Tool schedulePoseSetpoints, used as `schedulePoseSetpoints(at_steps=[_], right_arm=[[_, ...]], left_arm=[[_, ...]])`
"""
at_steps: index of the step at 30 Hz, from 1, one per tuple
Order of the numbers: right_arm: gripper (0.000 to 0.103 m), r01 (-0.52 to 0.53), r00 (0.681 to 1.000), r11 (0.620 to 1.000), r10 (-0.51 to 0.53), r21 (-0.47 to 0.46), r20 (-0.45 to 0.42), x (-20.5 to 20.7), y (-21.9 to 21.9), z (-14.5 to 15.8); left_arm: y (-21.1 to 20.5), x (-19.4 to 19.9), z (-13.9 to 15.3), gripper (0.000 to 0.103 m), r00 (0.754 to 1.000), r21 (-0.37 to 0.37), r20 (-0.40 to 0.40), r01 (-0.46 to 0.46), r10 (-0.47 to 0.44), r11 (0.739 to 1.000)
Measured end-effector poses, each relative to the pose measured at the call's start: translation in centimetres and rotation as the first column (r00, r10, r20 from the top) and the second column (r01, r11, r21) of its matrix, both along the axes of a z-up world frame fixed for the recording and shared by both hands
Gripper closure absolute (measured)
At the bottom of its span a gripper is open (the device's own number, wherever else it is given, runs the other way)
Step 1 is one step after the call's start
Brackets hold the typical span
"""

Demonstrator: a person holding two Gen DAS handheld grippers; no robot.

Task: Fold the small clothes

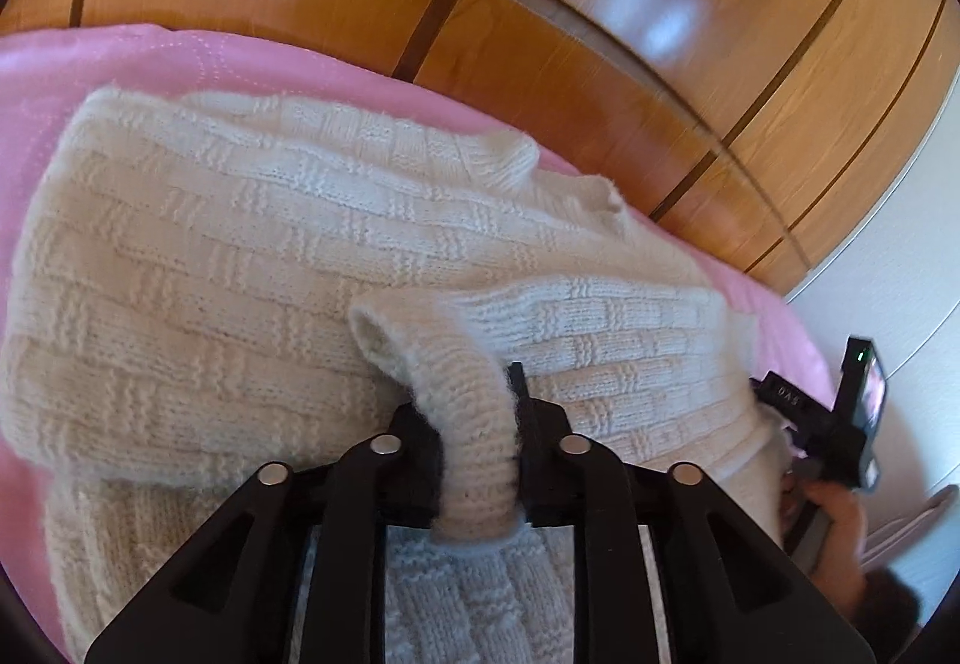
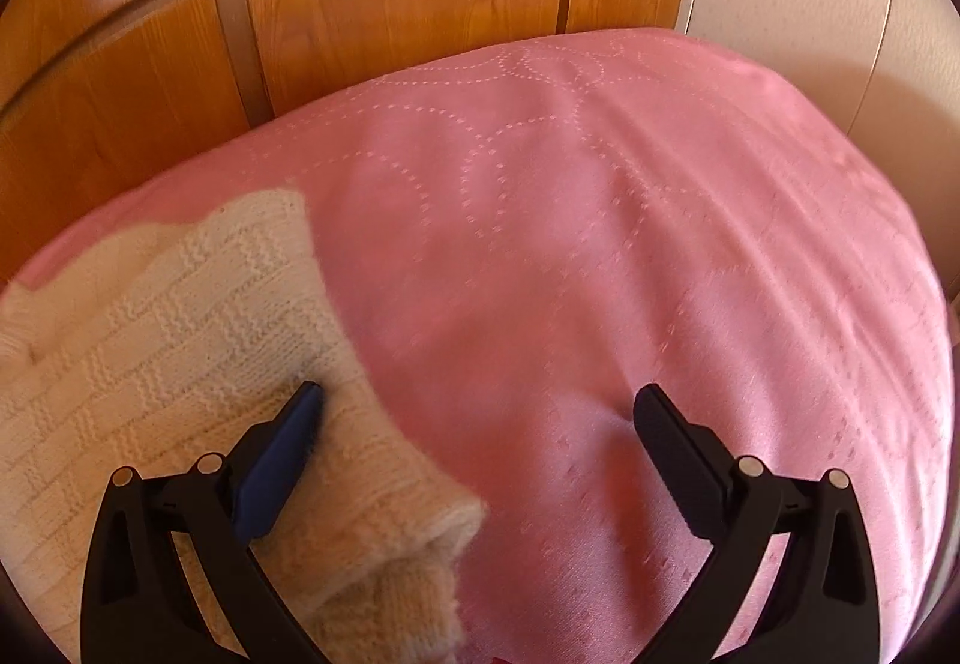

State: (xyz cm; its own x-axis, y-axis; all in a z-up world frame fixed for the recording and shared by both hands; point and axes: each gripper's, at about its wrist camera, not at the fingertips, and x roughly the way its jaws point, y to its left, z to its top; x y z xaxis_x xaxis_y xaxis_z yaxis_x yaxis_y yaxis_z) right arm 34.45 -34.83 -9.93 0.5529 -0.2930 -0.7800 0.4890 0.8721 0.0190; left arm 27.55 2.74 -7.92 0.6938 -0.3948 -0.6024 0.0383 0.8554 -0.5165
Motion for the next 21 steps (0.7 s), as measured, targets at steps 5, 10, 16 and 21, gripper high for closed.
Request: schedulePoseSetpoints(at_steps=[5,10,16,21], right_arm=[[0.002,0.013,0.983,0.991,-0.037,0.135,0.178,-4.4,-1.8,1.2],[0.002,-0.003,0.976,0.957,-0.061,0.291,0.21,-8.1,-3.0,1.1],[0.002,-0.098,0.978,0.957,0.042,0.272,0.204,-12.8,-1.6,2.8],[0.002,-0.358,0.899,0.914,0.282,0.192,0.336,-18.1,0.8,4.5]], left_arm=[[-0.4,-3.9,1.9,0.016,0.993,0.088,0.085,-0.092,0.085,0.992],[1.1,-7.3,1.4,0.016,0.987,0.06,0.048,-0.157,0.154,0.986],[2.3,-10.3,1.2,0.015,0.986,0.035,0.014,-0.166,0.166,0.985],[2.1,-13.5,1.6,0.015,0.991,0.074,0.024,-0.135,0.134,0.988]])
